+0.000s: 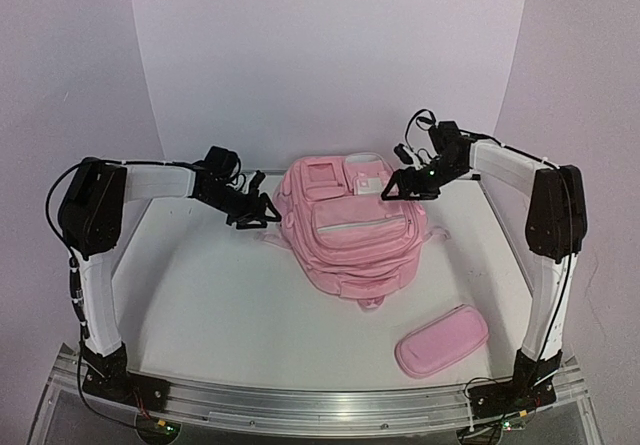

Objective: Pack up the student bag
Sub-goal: Adjust the student bag at the center of the board, then zip the student bag at the center of the board.

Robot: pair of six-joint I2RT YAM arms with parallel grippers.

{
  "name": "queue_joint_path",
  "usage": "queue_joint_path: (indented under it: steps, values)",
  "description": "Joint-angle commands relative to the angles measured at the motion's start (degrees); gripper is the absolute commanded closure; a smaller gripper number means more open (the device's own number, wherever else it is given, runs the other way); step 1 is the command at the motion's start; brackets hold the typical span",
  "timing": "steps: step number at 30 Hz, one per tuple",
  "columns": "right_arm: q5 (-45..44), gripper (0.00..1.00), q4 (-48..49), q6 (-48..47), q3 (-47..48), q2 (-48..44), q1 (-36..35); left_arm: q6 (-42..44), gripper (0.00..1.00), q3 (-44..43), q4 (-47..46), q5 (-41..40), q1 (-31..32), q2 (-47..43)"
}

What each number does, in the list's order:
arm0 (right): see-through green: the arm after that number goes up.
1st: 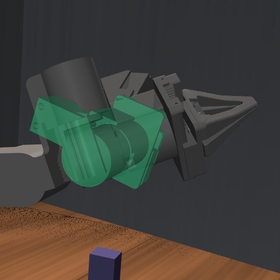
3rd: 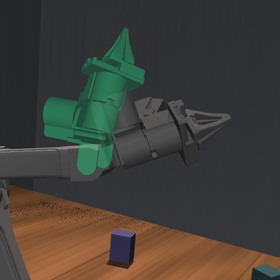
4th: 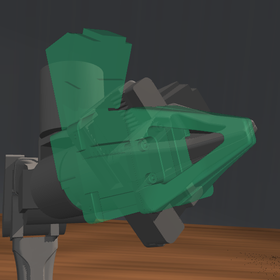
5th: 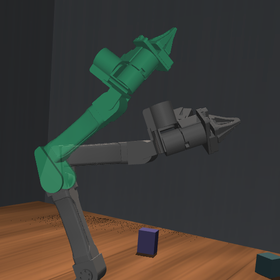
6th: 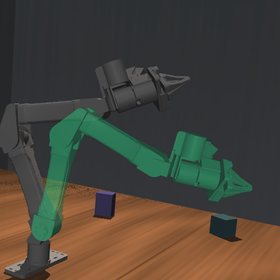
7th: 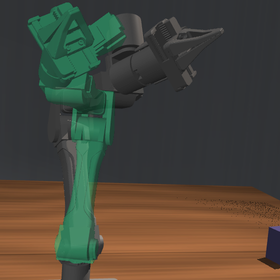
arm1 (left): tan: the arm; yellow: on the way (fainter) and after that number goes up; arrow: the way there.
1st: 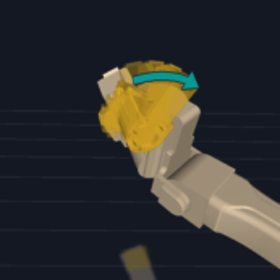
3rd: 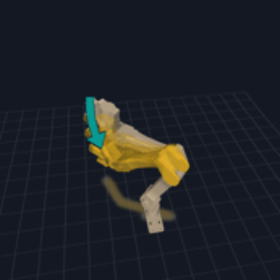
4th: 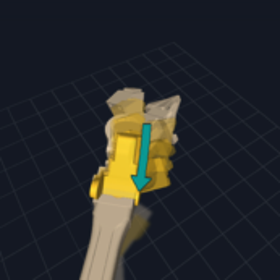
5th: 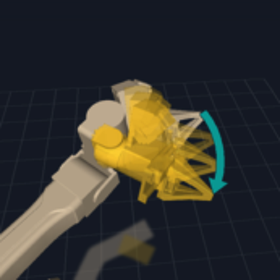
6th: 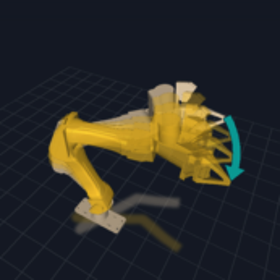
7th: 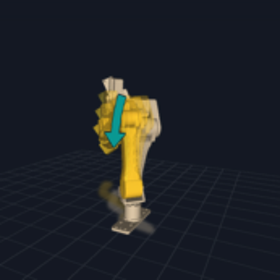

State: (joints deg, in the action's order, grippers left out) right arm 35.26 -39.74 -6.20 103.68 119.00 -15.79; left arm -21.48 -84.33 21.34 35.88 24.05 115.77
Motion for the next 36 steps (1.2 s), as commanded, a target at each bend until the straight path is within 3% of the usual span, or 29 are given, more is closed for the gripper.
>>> queue_joint_path:
  steps: [1, 9, 15, 19, 24, 29, 36]
  values:
    - [-1.44, 0.05, -4.64, -3.5, -3.23, -3.63, 0.18, -2.06, 0.44, -2.4, -1.79, -0.27, -0.29, 2.01]
    - [-1.21, 0.05, -4.94, -3.19, -5.69, -1.73, 0.3, -6.54, 0.58, -3.69, -4.83, 1.98, -0.33, 6.69]
    - [-10.75, 0.08, -4.09, -2.41, -1.57, 1.4, 2.07, -8.18, 0.62, -4.91, -5.46, 0.51, -0.31, 7.22]
    - [-13.42, 0.04, -3.82, -1.81, -0.37, 2.78, 3.42, -9.15, 0.58, -6.62, -3.58, -1.91, -0.36, 8.06]
    - [-4.04, 0.02, -4.41, -0.36, -3.72, 2.19, 3.53, -11.56, 0.42, -3.93, -6.82, -0.35, -0.28, 6.87]
    - [1.18, 0.02, -6.5, -0.48, -4.64, 1.41, 3.49, -14.13, 0.43, -1.99, -8.81, 0.97, -0.29, 6.87]
    - [-5.1, 0.02, -3.09, -8.36, -8.42, -14.28, 0.77, -17.84, 0.42, 3.88, -13.24, 1.18, -0.26, 2.11]
